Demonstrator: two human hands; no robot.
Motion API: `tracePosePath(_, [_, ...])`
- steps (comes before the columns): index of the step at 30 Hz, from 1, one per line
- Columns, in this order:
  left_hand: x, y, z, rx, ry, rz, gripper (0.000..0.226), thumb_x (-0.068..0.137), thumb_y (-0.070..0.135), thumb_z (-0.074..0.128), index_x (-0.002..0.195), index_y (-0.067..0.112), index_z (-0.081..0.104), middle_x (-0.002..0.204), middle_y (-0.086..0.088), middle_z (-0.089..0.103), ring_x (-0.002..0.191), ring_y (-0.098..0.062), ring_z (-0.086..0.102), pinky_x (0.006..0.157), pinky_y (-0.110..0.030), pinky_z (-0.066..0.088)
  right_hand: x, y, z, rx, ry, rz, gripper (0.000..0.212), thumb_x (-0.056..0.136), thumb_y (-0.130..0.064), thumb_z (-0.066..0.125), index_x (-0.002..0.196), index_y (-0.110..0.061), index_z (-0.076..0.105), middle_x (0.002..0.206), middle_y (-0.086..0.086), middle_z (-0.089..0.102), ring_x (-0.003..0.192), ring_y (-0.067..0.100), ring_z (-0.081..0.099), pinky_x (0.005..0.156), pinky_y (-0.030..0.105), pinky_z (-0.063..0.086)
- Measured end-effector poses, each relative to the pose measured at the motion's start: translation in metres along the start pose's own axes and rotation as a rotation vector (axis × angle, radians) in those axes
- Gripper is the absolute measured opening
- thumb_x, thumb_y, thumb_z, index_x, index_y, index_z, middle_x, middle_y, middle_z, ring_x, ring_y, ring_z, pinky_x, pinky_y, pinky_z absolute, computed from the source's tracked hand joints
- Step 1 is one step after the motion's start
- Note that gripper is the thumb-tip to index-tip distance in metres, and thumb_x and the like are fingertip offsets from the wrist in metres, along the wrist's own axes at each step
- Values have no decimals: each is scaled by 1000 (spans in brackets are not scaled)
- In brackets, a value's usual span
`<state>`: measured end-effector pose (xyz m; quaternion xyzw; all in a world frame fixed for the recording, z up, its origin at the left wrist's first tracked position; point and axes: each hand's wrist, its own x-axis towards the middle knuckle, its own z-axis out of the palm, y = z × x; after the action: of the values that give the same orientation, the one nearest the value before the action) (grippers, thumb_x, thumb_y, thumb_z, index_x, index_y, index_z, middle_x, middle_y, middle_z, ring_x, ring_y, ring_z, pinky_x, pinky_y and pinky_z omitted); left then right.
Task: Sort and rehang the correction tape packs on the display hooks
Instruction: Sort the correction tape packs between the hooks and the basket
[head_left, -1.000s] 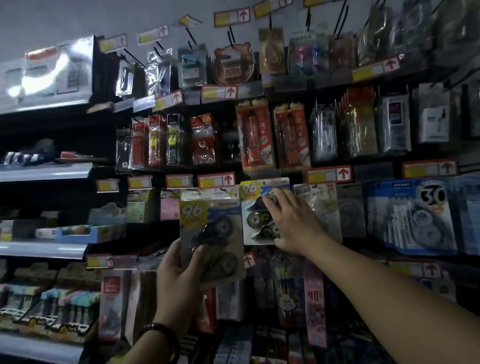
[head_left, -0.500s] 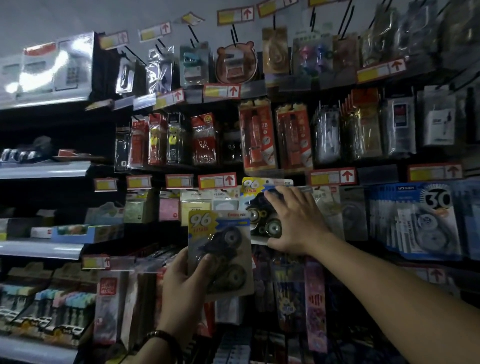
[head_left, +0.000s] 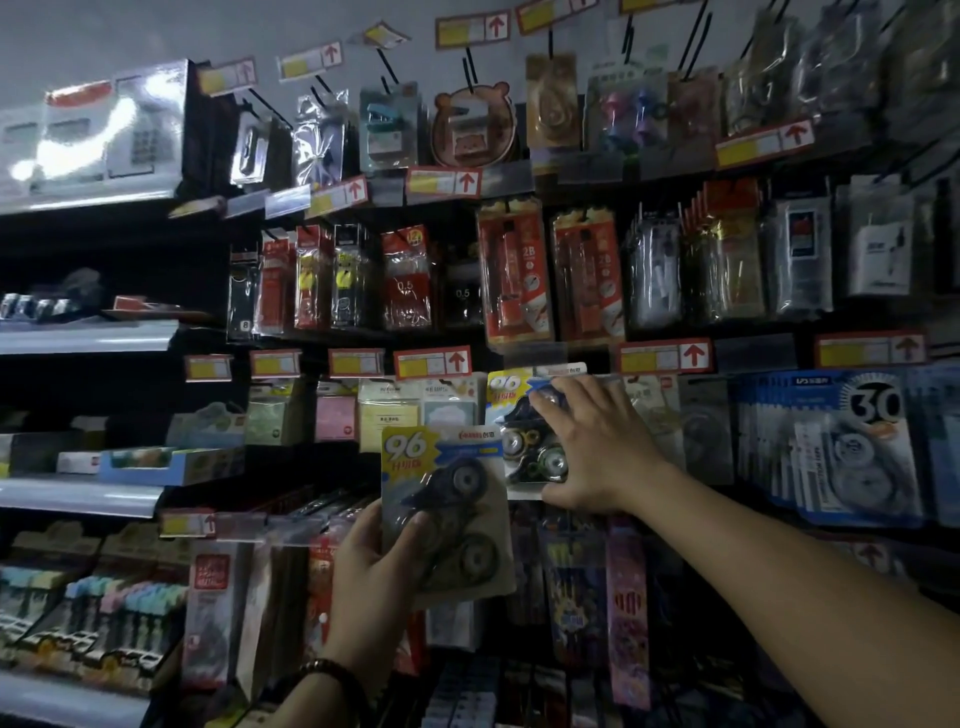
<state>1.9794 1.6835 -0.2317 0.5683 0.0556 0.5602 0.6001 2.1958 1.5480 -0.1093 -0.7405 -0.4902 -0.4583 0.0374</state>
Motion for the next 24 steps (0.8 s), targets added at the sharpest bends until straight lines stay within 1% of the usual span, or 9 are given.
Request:
tracePosePath(2, [-2,0,1,16,-2,0,22,100,11,70,103,29,81,104,-5,84,93,-20,81,65,-25,63,5,-3,1,-28,-83,9,120,61,-74,63,162,-21,26,159,10,29,147,32,23,118,50,24])
tracePosePath(6, [-5,1,4,-2,-6,-18,17,100,11,70,106,25,79,103,-3,84,89,-16,81,63,-25,64,11,-10,1,-123,-187,35,113,74,-49,78,164,-18,16,163,14,21,149,35,20,120,53,23])
tracePosePath(8, [-5,1,7,-16,-6,-26,18,100,11,70,110,23,78,103,-3,84,89,-16,82,63,-25,64,10,-13,-3,-148,-228,75,104,77,-42,77,161,-17,22,161,17,22,148,38,21,120,55,23])
tracePosePath(11, [1,-1,9,-18,1,-46,18,100,13,71,106,28,80,104,-2,84,90,-17,82,63,-25,64,4,-19,-8,-65,-97,75,64,87,-37,62,146,-15,47,146,13,45,137,33,36,116,50,32])
tracePosePath(13, [8,-5,10,-14,22,-69,19,100,16,71,103,33,80,105,-1,84,92,-17,81,64,-27,64,-5,-21,-9,96,80,-12,54,91,-39,56,140,-15,55,134,7,56,127,28,47,110,47,41])
tracePosePath(15, [14,-9,13,-30,44,-102,17,101,18,71,105,32,81,108,-3,83,95,-20,81,68,-32,66,-18,-25,-11,274,188,-149,66,88,-51,61,144,-17,52,134,4,55,125,24,49,108,43,46])
tracePosePath(18, [21,-15,22,-23,21,-119,17,101,16,71,111,26,80,111,-6,83,104,-26,80,84,-45,65,-33,-29,-10,348,101,-290,102,79,-73,65,161,-23,29,158,-3,36,146,19,36,121,38,36])
tracePosePath(20, [22,-18,28,-5,-7,-117,19,100,13,71,114,22,80,111,-7,83,104,-24,80,82,-38,64,-38,-32,-7,331,25,-322,110,77,-75,66,164,-23,24,166,-3,28,153,19,28,123,42,34])
tracePosePath(24, [21,-16,35,-15,-26,-145,18,100,11,70,116,16,77,107,-9,83,101,-24,80,71,-29,64,-42,-31,-7,312,-40,-324,111,75,-75,70,164,-27,25,165,-1,26,152,21,26,122,45,36])
